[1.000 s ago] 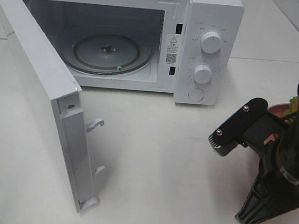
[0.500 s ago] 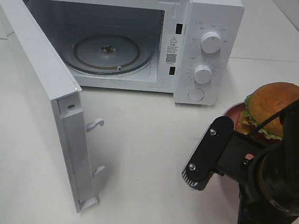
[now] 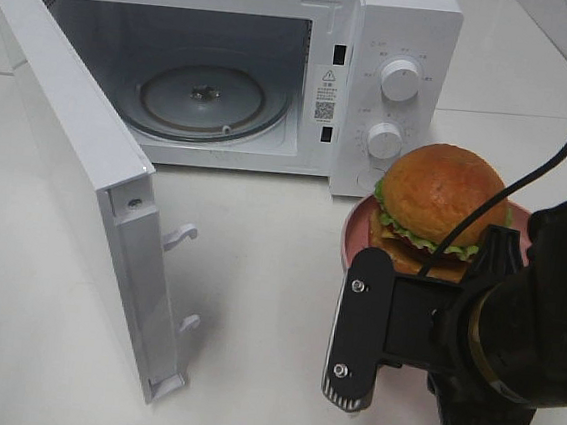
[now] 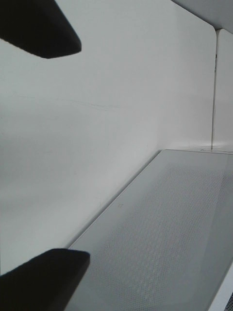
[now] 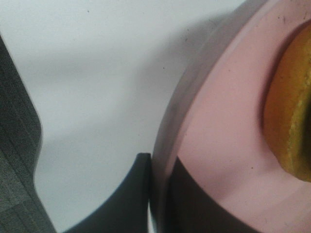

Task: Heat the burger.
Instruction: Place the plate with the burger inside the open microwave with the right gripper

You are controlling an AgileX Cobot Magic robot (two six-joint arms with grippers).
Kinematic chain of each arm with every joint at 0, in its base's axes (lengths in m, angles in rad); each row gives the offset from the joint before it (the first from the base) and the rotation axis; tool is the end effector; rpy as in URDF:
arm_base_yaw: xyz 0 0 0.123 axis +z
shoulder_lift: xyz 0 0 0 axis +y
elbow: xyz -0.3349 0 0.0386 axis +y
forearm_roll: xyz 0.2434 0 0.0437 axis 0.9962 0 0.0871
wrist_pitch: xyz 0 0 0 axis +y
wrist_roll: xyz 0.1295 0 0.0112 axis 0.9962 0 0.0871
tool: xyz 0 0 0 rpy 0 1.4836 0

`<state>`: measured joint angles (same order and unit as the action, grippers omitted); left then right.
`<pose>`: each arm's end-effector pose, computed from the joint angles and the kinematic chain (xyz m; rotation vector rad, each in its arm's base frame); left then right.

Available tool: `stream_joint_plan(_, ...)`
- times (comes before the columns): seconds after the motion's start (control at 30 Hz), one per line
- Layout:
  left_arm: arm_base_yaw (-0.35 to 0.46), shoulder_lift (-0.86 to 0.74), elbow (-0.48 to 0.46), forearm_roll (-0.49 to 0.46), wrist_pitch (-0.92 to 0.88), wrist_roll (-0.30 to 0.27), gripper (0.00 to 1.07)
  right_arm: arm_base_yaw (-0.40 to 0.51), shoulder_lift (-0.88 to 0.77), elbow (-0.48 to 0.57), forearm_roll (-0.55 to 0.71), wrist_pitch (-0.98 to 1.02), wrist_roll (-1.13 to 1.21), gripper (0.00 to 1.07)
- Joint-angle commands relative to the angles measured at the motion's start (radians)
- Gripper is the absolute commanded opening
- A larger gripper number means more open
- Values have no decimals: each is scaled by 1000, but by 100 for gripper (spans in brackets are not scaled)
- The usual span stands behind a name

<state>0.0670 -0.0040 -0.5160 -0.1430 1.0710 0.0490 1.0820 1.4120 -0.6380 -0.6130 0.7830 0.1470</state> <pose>-0.0288 -0.0182 0.2618 -0.0091 2.0277 -0.0976 0.1468 0.1636 0.2045 -1.7355 2.1576 -0.4402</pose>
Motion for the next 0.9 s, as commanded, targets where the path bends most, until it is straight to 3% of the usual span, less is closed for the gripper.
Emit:
stream_joint_plan(0.03,-4,-19,0,-1,0,-1,100,4,-8,0,-59,-18,-63,1)
stream_joint_plan(0.73,-4,-19,0,-1,0,-1,100,4,-8,0,-75,-234,-300,2)
stream_joint_plan(0.9,-4,-19,0,-1,0,-1,100,-41,-8,0,-77,-303,-361,2)
